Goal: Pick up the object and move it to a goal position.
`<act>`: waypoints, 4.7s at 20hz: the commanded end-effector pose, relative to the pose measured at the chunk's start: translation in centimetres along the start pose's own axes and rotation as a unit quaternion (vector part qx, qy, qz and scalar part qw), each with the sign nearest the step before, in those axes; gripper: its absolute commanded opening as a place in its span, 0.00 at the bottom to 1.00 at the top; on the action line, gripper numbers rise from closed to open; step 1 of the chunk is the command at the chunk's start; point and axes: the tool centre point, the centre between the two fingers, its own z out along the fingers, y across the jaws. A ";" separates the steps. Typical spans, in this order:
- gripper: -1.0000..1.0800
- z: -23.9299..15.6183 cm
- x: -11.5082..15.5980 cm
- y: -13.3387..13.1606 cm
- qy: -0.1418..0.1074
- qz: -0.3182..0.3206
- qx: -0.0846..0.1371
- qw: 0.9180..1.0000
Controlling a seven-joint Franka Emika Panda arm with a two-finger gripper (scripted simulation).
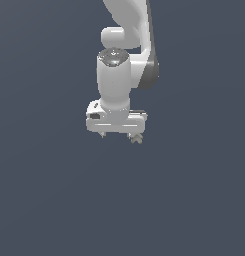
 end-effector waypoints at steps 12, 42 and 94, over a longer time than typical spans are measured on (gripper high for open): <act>0.96 0.5 0.1 2.8 -0.004 0.006 -0.001 1.000; 0.96 9.3 -12.0 -9.5 -0.037 0.008 0.003 0.999; 0.00 10.6 -6.5 -4.8 -0.038 0.008 0.004 0.999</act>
